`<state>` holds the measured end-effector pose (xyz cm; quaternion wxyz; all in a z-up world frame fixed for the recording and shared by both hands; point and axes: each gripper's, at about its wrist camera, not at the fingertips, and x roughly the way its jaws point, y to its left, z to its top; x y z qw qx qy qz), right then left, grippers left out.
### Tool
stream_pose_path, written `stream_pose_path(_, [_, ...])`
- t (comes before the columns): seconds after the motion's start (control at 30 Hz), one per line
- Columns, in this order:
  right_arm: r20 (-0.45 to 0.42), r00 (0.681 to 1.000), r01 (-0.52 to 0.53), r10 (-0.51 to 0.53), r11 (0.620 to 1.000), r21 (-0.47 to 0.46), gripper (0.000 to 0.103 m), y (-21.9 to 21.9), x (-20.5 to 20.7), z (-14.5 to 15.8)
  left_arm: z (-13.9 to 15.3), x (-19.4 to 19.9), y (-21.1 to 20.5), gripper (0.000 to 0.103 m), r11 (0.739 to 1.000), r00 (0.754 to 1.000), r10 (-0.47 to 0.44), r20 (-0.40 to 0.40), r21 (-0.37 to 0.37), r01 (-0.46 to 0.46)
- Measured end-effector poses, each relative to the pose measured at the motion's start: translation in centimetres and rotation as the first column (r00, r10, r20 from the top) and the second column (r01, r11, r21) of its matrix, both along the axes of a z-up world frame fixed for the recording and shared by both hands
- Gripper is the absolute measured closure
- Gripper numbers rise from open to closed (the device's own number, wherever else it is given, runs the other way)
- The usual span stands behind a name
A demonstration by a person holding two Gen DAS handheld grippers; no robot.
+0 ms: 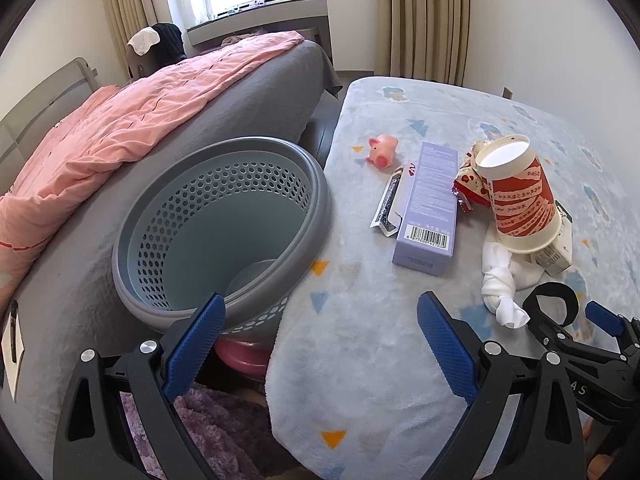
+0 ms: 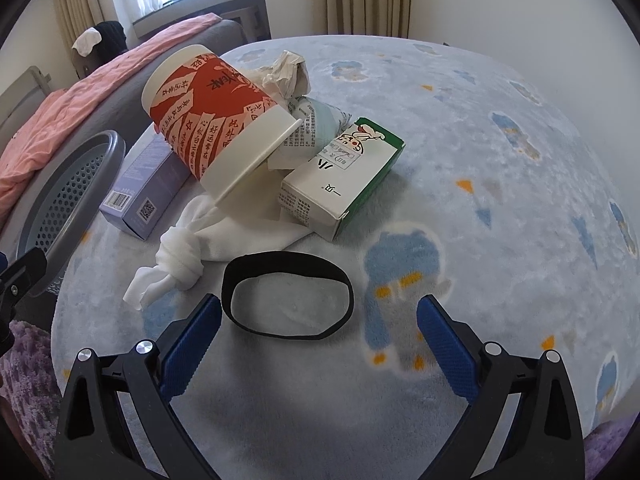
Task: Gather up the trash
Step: 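Close the right tool on the black elastic band and lift it, then grasp the white knotted tissue with the left tool while the right tool holds the band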
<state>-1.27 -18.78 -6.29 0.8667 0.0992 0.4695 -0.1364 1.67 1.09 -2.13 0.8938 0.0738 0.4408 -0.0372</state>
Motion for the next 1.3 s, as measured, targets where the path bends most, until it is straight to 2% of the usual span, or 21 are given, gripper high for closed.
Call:
stream_pose_path(0.3, [-0.006,1.0,-0.012,0.012,0.999,-0.045,0.013,0.6,0.6,-0.4,0.0,0.2,0.3,0.011,1.0,1.0,0.002,-0.013,-0.011,-0.002])
stream_pose_path(0.57, [0.006,0.999,-0.038,0.038,0.997,-0.066,0.028,1.3,0.9,-0.3,0.0,0.2,0.5,0.011,1.0,1.0,-0.008,-0.01,-0.011,0.008])
stream_pose_path(0.9, [0.02,0.998,-0.062,0.063,0.997,-0.049,0.046,1.9,0.8,0.1,0.4,-0.3,0.1,0.011,1.0,0.999,-0.03,-0.012,-0.005,0.03])
stream_pose_path(1.0, [0.028,0.997,-0.074,0.075,0.997,-0.037,0.061,2.1,0.7,0.2,0.4,-0.4,-0.1,0.011,0.999,0.999,-0.039,-0.016,-0.018,0.038])
stream_pose_path(1.07, [0.033,0.996,-0.08,0.081,0.997,-0.019,0.077,2.0,0.5,0.3,0.4,-0.5,-0.4,0.011,0.999,0.999,-0.047,-0.021,-0.012,0.047])
stream_pose_path(1.1, [0.035,0.996,-0.082,0.082,0.997,-0.009,0.079,2.0,0.4,0.4,0.4,-0.5,-0.5,0.011,0.999,0.998,-0.053,-0.024,-0.01,0.053])
stream_pose_path(1.17, [0.038,0.996,-0.087,0.087,0.996,0.02,0.091,1.9,0.2,0.4,0.3,-0.6,-0.8,0.011,0.998,0.997,-0.067,-0.03,-0.013,0.066])
stream_pose_path(1.3, [0.05,0.995,-0.09,0.087,0.994,0.067,0.095,1.5,-0.4,0.7,0.3,-0.7,-1.6,0.011,0.995,0.995,-0.096,-0.021,-0.029,0.096])
